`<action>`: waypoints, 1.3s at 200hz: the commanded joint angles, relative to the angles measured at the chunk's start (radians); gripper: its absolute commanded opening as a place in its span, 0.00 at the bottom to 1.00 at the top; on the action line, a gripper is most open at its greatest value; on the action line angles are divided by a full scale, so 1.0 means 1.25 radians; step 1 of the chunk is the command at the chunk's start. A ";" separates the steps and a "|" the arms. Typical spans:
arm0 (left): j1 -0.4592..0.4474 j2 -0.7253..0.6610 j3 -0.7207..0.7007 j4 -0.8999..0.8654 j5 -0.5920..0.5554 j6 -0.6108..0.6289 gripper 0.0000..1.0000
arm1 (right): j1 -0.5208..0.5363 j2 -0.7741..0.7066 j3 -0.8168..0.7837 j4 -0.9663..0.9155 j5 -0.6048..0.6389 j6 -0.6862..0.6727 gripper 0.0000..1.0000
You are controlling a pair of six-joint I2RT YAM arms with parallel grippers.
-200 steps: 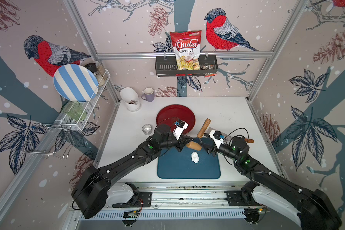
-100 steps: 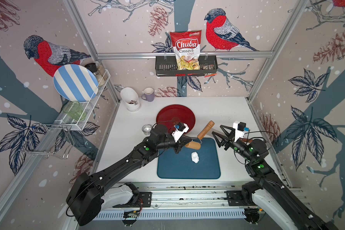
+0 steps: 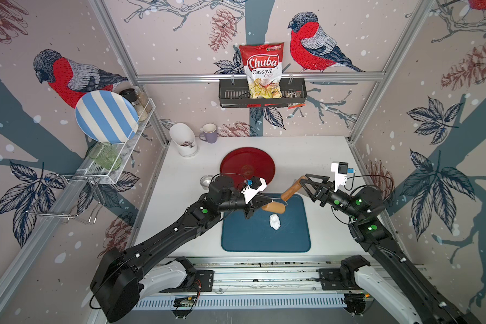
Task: Roll out the dumpling wrappers from the dough
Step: Pick up the rolling pin from the center of the board.
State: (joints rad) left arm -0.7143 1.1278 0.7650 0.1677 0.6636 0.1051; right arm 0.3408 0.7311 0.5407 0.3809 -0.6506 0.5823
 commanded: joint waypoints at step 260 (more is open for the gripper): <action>-0.049 -0.021 -0.054 0.074 -0.504 -0.073 0.90 | 0.165 0.173 0.044 -0.150 0.533 0.252 0.00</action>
State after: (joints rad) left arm -0.7437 1.0721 0.6777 0.2413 0.1436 -0.0101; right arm 0.5282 0.9215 0.5739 0.1932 -0.1596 0.7773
